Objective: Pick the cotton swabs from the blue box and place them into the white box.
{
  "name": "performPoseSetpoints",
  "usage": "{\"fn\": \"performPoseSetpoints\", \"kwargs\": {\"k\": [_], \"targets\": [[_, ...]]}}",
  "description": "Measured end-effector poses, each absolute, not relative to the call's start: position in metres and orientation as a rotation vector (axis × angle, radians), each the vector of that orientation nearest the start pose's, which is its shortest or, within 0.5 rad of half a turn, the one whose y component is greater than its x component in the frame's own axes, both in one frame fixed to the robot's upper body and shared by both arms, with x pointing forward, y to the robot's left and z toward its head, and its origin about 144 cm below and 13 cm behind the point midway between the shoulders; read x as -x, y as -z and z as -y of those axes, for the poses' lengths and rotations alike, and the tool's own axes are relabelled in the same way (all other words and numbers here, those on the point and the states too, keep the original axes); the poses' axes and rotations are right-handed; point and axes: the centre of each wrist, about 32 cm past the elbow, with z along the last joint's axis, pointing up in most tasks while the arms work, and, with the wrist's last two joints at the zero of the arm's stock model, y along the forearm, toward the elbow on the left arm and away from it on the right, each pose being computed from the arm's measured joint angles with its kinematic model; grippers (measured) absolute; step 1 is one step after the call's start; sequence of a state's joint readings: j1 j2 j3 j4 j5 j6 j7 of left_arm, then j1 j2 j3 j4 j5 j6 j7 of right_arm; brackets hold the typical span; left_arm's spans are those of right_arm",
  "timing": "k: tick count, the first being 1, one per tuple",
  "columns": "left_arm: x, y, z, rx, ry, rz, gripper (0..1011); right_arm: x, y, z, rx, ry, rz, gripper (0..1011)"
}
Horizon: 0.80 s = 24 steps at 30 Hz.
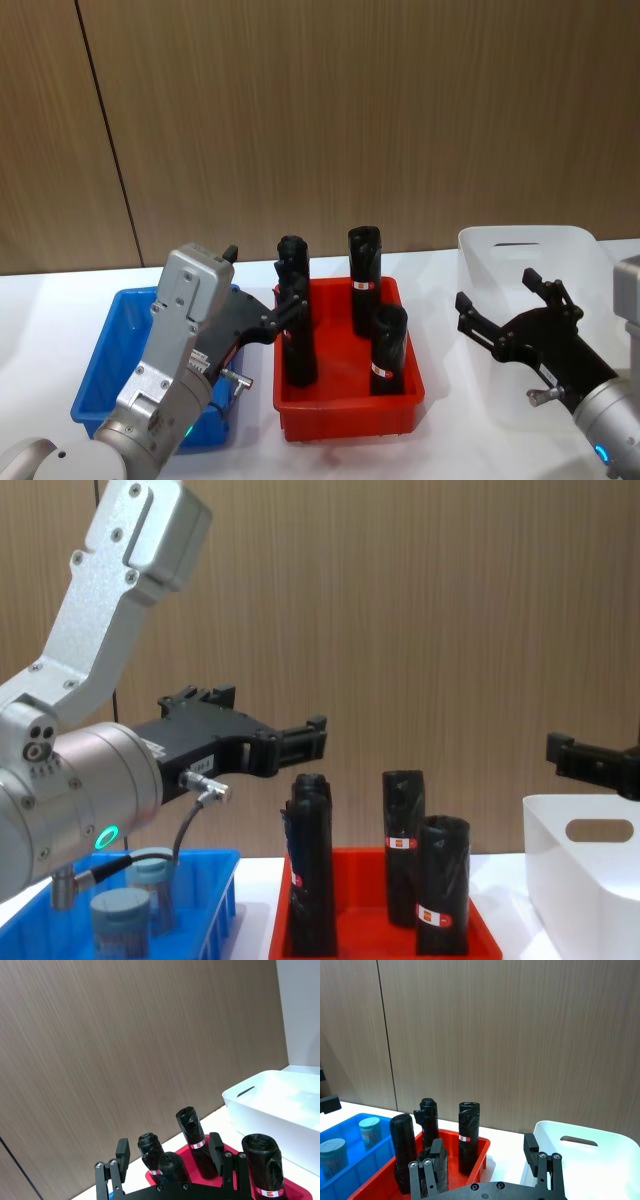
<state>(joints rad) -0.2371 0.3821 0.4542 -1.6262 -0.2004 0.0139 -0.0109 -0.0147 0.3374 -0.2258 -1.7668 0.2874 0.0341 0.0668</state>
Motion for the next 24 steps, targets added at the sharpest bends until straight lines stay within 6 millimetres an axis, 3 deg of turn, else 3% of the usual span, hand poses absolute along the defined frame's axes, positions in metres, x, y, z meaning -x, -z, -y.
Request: {"fn": "performPoseSetpoints", "kwargs": {"k": [24], "targets": [[-0.4927,-1.2042,-0.1994,-0.064,-1.119,0.268,1000,-0.4433,-1.1887,0.2371,-0.026,1.229,0.075,1002]]}}
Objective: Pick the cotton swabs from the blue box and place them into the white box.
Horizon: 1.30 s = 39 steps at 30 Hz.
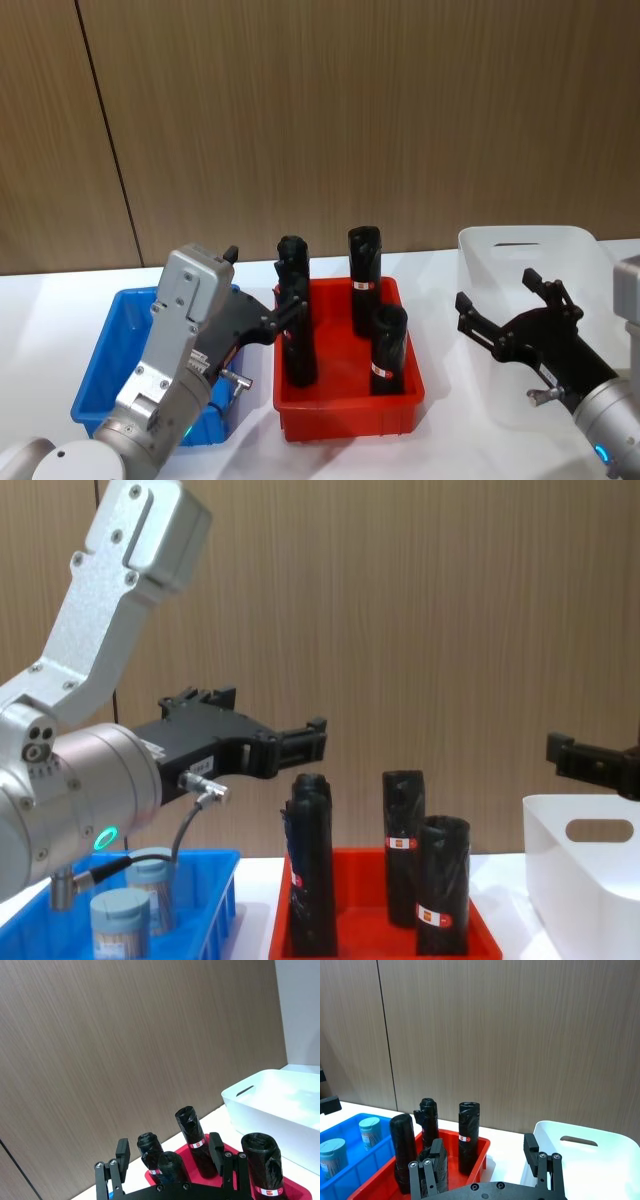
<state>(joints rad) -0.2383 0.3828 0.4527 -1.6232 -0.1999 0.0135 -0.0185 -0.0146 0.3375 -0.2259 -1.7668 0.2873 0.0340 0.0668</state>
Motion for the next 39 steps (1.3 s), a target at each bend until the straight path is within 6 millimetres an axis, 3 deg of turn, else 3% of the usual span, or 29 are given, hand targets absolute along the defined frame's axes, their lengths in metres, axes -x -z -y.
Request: {"fn": "performPoseSetpoints", "kwargs": {"k": [13,39], "targets": [[-0.497,-1.205,-0.215,-0.104,-1.134,0.236,1000,-0.443,-1.189,0.237,-0.026,1.229,0.075,1002],[-0.511,-1.204,-0.269,-0.228,-1.368,-0.060,1000,-0.443,-1.189,0.237,-0.026,1.229,0.075,1002]]}}
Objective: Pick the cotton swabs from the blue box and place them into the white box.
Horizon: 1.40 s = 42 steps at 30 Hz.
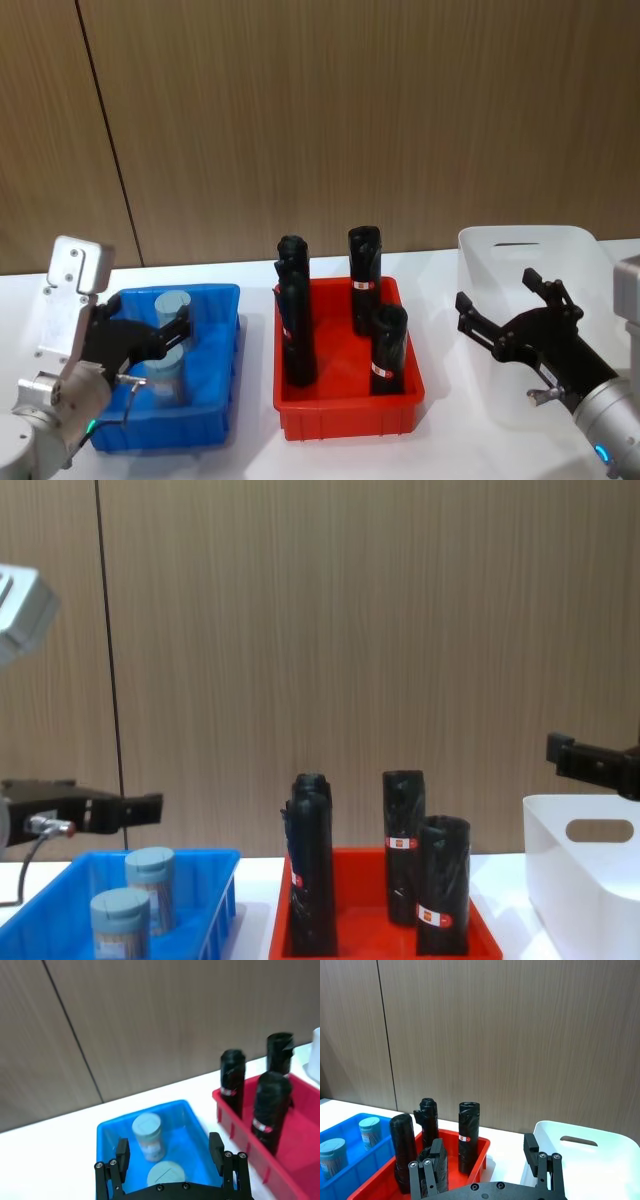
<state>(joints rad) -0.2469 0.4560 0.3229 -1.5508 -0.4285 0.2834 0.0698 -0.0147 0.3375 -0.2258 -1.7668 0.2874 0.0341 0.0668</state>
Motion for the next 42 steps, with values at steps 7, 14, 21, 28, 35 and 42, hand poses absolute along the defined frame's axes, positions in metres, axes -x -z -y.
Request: {"fn": "performPoseSetpoints", "kwargs": {"k": [7,14,21,28,35,42], "targets": [[-0.520,-1.200,-0.277,-0.266,-1.396,-0.135,1000,-0.443,-1.189,0.237,-0.026,1.229,0.075,1002],[-0.528,-1.196,-0.283,-0.287,-1.395,-0.198,1000,-0.443,-1.189,0.237,-0.026,1.229,0.075,1002],[-0.537,-1.192,-0.285,-0.291,-1.364,-0.244,1000,-0.443,-1.189,0.237,-0.026,1.229,0.075,1002],[-0.546,-1.188,-0.284,-0.290,-1.326,-0.275,1000,-0.443,-1.189,0.237,-0.026,1.230,0.075,1001],[-0.553,-1.185,-0.282,-0.301,-1.305,-0.294,1000,-0.443,-1.189,0.237,-0.026,1.230,0.075,1002],[-0.559,-1.182,-0.280,-0.327,-1.304,-0.305,1000,-0.443,-1.189,0.237,-0.026,1.229,0.075,1002]]}}
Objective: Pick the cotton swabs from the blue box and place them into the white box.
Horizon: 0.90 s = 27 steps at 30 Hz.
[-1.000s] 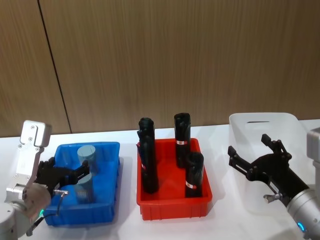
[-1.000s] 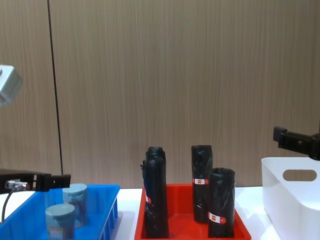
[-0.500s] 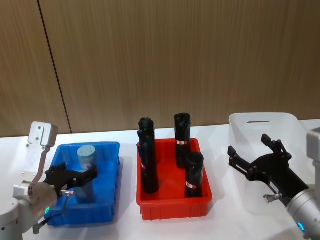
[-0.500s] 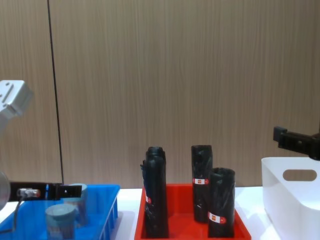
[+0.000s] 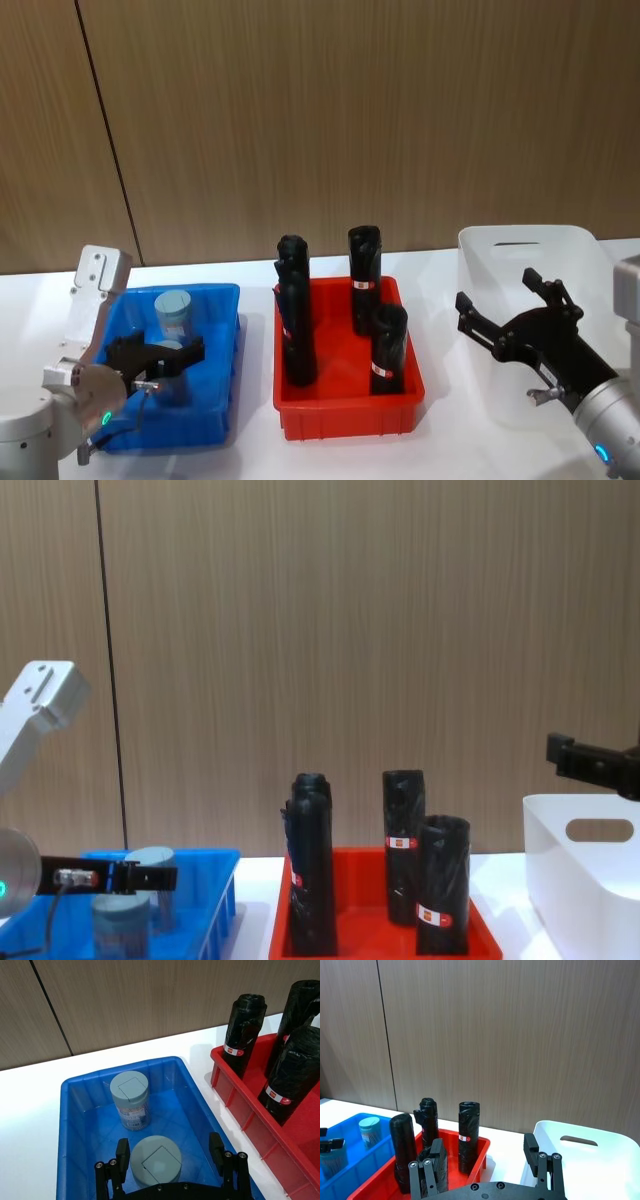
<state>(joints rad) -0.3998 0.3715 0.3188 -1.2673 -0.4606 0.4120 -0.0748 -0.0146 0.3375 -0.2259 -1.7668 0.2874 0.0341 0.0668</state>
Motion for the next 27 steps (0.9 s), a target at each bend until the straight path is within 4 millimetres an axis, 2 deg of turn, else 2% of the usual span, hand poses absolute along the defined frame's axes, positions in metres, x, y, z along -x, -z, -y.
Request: {"fn": "performPoseSetpoints", "kwargs": {"k": [27], "targets": [[-0.5686,-1.1735,-0.2794,-0.408,-1.326,-0.304,1000,-0.4433,-1.1887,0.2371,-0.026,1.229,0.075,1002]]}}
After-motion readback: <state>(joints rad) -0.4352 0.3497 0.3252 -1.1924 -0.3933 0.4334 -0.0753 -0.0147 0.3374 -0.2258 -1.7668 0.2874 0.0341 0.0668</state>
